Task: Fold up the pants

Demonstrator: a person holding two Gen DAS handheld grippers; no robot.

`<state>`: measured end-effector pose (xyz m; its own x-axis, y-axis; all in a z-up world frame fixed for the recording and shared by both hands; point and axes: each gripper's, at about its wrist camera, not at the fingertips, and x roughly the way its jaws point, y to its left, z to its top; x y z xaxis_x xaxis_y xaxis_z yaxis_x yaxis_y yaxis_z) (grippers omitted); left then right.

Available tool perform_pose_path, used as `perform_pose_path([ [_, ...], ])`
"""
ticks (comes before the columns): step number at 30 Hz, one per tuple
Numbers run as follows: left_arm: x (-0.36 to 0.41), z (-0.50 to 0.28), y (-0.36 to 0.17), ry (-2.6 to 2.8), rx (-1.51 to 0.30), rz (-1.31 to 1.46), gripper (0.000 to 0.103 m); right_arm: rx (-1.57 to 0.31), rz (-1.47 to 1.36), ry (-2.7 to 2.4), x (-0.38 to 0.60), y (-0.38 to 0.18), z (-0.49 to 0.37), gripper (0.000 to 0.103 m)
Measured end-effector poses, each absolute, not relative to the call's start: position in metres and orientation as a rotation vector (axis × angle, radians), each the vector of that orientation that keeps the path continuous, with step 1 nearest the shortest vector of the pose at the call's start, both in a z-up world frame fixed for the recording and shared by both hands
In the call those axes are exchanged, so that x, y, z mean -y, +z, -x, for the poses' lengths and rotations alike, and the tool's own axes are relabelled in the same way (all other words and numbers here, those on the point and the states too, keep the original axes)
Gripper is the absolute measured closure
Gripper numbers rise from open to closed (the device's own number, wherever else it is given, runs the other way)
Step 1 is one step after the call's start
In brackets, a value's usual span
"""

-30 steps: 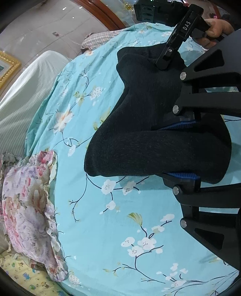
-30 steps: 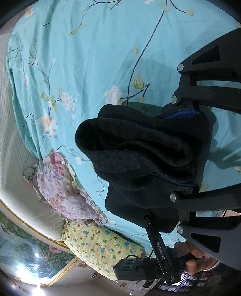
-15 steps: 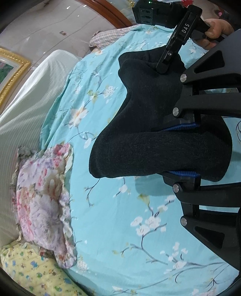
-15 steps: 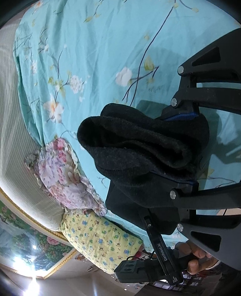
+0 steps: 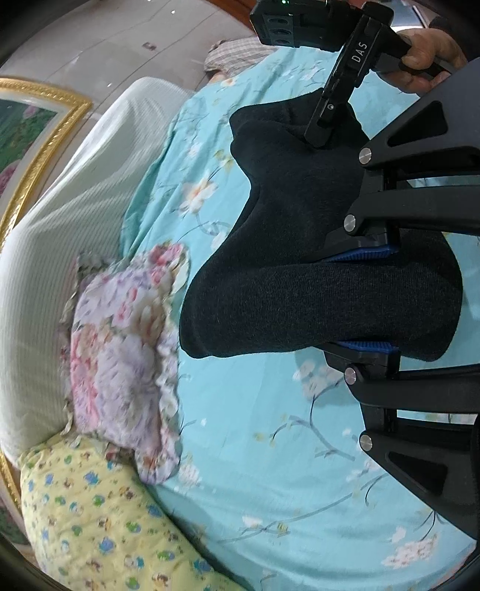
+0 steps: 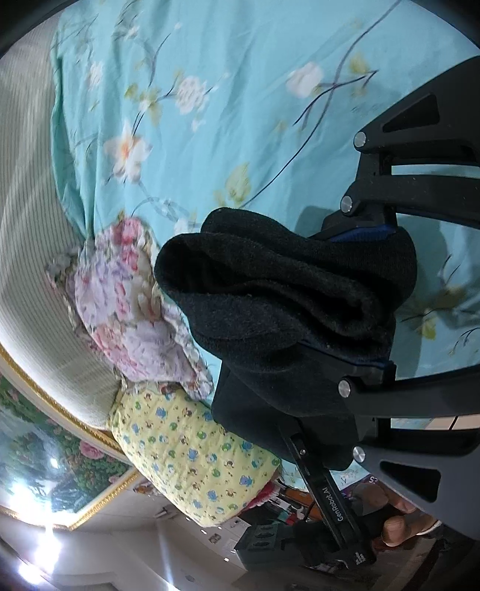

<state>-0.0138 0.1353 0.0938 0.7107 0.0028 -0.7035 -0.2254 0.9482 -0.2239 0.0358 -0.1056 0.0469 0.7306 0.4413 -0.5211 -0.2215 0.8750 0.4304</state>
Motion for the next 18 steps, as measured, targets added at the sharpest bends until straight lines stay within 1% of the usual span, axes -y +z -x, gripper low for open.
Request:
perform_pose_path([
  [8, -0.171, 0.016, 0.103, 0.193, -0.74, 0.335, 0.07, -0.651, -0.298, 0.441, 0.074, 0.065, -0.066, 0.055],
  [18, -0.213, 0.0, 0.106, 0.246, -0.715, 0.377, 0.07, -0.643, -0.247, 0.499, 0.043, 0.081, -0.11, 0.055],
])
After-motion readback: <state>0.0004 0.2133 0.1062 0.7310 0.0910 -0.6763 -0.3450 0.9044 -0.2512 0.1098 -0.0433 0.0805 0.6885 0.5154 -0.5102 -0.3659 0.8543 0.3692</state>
